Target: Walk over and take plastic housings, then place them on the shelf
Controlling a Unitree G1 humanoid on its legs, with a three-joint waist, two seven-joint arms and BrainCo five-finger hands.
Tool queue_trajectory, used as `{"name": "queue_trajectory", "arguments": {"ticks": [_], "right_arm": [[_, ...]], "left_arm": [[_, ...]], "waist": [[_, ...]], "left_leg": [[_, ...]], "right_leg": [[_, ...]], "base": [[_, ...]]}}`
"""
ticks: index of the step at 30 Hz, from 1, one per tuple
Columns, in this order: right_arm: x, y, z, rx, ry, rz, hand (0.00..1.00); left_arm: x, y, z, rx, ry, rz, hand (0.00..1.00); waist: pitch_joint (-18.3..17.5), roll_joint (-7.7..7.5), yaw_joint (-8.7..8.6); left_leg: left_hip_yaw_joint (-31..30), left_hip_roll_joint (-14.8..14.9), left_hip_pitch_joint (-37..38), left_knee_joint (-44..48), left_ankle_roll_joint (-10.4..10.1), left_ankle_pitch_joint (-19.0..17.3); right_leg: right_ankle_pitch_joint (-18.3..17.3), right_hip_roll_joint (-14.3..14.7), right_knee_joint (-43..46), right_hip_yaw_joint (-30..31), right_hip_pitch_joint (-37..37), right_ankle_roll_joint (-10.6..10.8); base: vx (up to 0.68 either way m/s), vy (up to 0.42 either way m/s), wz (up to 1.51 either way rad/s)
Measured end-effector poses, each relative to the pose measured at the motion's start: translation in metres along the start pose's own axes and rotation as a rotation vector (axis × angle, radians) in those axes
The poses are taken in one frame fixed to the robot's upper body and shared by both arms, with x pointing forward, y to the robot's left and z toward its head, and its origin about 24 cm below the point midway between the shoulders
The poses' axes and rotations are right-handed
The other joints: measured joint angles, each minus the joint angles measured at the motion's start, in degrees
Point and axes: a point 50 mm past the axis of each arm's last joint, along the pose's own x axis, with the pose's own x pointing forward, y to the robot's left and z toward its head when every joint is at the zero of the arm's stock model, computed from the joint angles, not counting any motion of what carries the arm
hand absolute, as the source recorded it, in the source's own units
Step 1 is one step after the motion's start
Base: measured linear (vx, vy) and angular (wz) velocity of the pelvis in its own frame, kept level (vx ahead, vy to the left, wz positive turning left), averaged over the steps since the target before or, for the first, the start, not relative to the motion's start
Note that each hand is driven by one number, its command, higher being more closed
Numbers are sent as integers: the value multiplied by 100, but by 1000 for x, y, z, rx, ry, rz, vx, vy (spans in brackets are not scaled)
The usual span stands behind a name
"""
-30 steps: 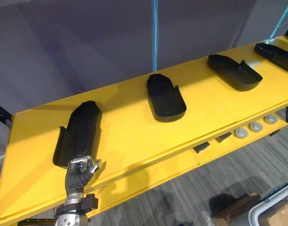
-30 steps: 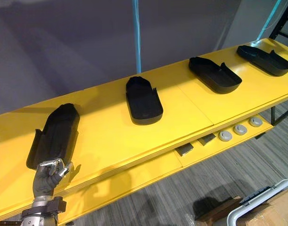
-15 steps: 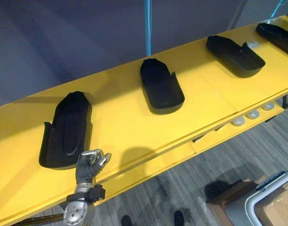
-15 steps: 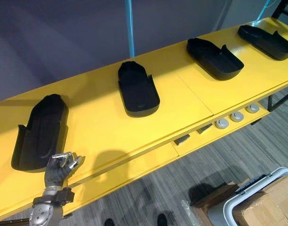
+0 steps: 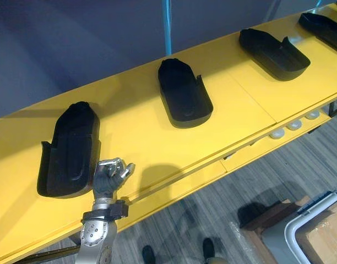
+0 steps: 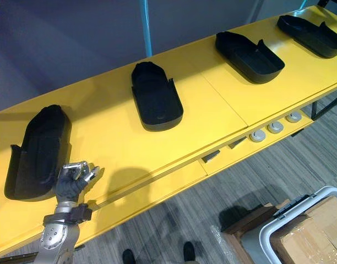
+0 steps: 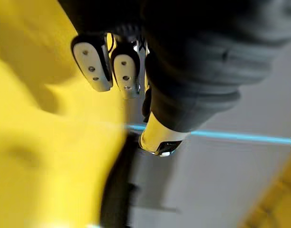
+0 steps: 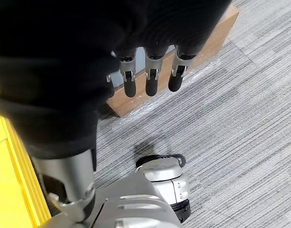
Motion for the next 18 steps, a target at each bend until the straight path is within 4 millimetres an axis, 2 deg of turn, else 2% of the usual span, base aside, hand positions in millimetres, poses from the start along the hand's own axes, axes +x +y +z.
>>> {"name": "queue_trajectory", "arguments": {"ticks": [2,5,11,14,18], "right_arm": [[0,0,-1,1,2,2,0],[1,-2,-4,14,28,-3,0],[3,-4,-7,19,59,-10,0],[3,-7,-10,9,72,-10,0],[3,-7,-11,8,80,-4,0]], "left_arm": [[-3,-2,20,-1,-92,-22,100],[-12,1,24,-21,-101,-10,100],[-39,24,15,17,13,99,100],[-45,27,7,10,61,132,100],[-54,31,-9,14,161,142,100]], "waist": [[-11,22,-15],[-33,56,26],[-97,132,120],[-150,152,244],[-188,149,257]], "left_leg": [[-84,-3,64,4,0,0],[-143,-5,101,28,0,1],[-269,-7,120,34,-5,6],[-298,-9,127,34,-8,9],[-419,-24,57,35,-10,45]], "right_leg": [[-17,-7,-17,-85,120,11],[-18,-10,-64,-159,233,11],[-17,-12,-117,-272,355,13],[-17,-12,-132,-300,393,12],[-17,-24,-133,-429,406,12]], "base": [[-30,-8,17],[-45,-3,14],[-35,-2,9],[-12,-5,8],[-32,-5,14]]}}
